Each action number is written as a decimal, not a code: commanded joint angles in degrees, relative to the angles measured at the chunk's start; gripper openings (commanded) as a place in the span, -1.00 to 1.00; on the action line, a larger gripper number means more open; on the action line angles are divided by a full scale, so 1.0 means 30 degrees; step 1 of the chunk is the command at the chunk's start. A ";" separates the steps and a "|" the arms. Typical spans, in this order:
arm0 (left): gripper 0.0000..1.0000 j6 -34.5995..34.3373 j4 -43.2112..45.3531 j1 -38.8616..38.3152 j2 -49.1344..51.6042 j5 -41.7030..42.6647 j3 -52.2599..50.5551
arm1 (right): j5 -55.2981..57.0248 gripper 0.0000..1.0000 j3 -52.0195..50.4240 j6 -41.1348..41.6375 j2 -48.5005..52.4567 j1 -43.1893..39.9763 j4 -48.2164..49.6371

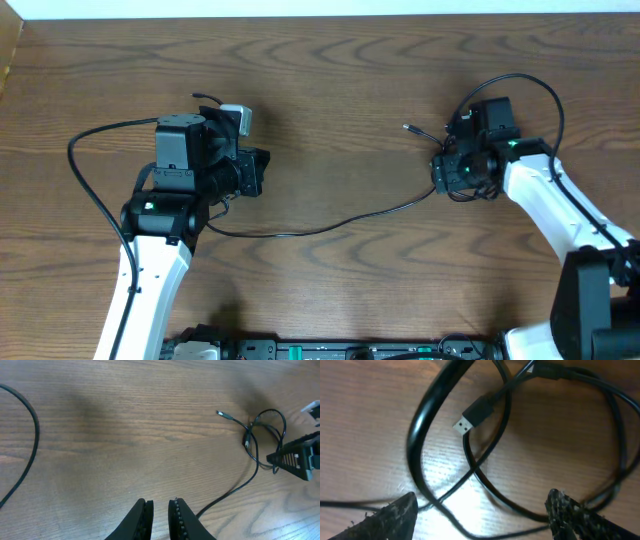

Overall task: Untangle cables
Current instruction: 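Return the right gripper and grasp the black cable tangle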

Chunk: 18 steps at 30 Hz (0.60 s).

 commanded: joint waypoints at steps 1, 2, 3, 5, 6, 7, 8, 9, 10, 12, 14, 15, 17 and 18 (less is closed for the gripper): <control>-0.66 0.0197 0.0007 -0.0044 0.0007 0.0313 -0.0197 | -0.0619 0.54 -0.0160 0.0138 0.1056 0.0022 0.0678; -0.66 0.0197 0.0007 -0.0044 0.0007 0.0313 -0.0197 | -0.0838 0.53 -0.0160 0.0168 0.1304 0.0080 0.0969; -0.66 0.0204 0.0000 -0.0044 0.0007 0.0313 -0.0197 | -0.0911 0.47 -0.0160 0.0372 0.1515 0.0175 0.1239; -0.66 0.0211 -0.0051 -0.0044 0.0007 0.0306 -0.0197 | -0.0896 0.36 -0.0160 0.0838 0.1770 0.0379 0.1603; -0.66 0.0226 -0.0058 -0.0044 0.0007 0.0306 -0.0197 | -0.0903 0.26 -0.0160 0.0918 0.1829 0.0444 0.1698; -0.66 0.0277 -0.0058 -0.0044 0.0007 0.0306 -0.0197 | -0.0896 0.06 -0.0153 0.0933 0.1829 0.0525 0.1785; -0.66 0.0277 -0.0058 -0.0044 0.0007 0.0306 -0.0197 | -0.0903 -0.10 -0.0153 0.0925 0.1829 0.0546 0.1821; -0.67 0.0277 -0.0058 -0.0044 0.0007 0.0306 -0.0197 | -0.0903 -0.29 -0.0153 0.0925 0.1821 0.0546 0.1814; -0.66 0.0277 -0.0058 -0.0044 0.0007 0.0306 -0.0197 | -0.0896 -0.70 -0.0153 0.0925 0.1829 0.0546 0.1741; -0.66 0.0277 -0.0058 -0.0044 0.0007 0.0306 -0.0197 | -0.0903 -0.98 -0.0153 0.0947 0.1829 0.0561 0.1523; -0.66 0.0277 -0.0058 -0.0044 0.0007 0.0306 -0.0197 | -0.0903 -0.98 -0.0124 0.1064 0.1792 0.0634 0.1362; -0.66 0.0270 -0.0058 -0.0044 0.0007 0.0306 -0.0197 | -0.0903 -0.98 -0.0073 0.1064 0.1792 0.0634 0.1290; -0.66 0.0270 -0.0102 -0.0044 0.0007 0.0306 -0.0197 | -0.0896 -0.98 0.0306 0.1064 0.1763 0.0627 0.0780; -0.66 0.0270 -0.0153 -0.0044 0.0007 0.0306 -0.0197 | -0.0903 -0.98 0.0568 0.1056 0.1727 0.0627 0.0437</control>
